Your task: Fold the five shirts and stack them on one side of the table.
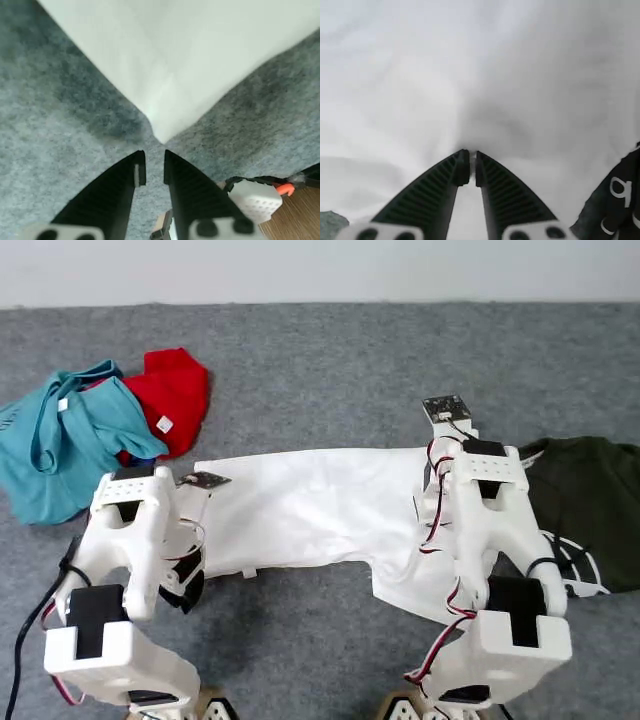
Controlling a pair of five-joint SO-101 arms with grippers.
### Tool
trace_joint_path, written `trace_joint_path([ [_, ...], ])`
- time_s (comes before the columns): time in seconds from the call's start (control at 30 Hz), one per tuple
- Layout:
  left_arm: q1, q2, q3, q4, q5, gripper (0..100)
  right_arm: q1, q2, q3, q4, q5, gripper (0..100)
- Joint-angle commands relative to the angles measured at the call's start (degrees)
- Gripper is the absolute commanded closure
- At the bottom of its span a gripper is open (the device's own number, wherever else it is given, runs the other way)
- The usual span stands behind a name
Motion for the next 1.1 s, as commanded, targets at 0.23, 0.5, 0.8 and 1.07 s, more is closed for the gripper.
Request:
trace_joint_path([
  [0.23, 0.3, -1.5, 0.5, 0.3, 0.4, 92, 3.6, -0.9, -2.4, 0.5, 0.7, 97.8],
  [0.5, 0.3, -1.5, 0.5, 0.3, 0.4, 92, 5.0, -6.3, -6.7, 0.0, 0.0, 98.3],
  [0.8, 0.3, -1.5, 0.5, 0.3, 0.4, 92, 6.0, -6.4, -4.9, -6.1, -3.5, 98.0],
  [1.07, 0.3, -1.5, 0.5, 0.3, 0.4, 92, 7.5, -6.4, -0.4, -13.0, -3.3, 98.0],
])
